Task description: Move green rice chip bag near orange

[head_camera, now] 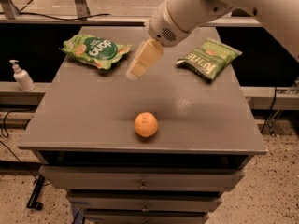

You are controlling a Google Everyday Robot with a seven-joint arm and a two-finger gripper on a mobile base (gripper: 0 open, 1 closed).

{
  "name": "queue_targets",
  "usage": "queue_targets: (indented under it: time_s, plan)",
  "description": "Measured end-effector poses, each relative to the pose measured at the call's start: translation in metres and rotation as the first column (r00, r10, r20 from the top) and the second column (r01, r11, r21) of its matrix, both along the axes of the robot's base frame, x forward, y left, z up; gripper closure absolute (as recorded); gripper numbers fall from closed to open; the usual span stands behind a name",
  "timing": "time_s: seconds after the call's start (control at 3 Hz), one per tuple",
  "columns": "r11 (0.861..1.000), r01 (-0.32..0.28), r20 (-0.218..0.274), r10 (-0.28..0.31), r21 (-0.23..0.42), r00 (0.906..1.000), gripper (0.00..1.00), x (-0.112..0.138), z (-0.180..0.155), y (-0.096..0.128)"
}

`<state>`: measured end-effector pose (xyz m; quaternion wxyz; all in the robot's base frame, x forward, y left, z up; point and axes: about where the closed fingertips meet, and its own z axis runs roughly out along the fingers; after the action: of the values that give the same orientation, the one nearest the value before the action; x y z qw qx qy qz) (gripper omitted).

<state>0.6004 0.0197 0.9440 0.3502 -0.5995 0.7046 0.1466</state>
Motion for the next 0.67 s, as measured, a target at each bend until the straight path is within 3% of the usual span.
queue_targets:
  time_s: [0.33, 0.67]
  plan:
    - [0.998, 0.051, -0.003, -0.051, 0.049, 0.9987, 0.00, 0.019, -0.012, 0.016]
    - [0.980, 0.130, 0.015, -0.134, 0.148, 0.9909, 0.00, 0.065, -0.016, 0.042]
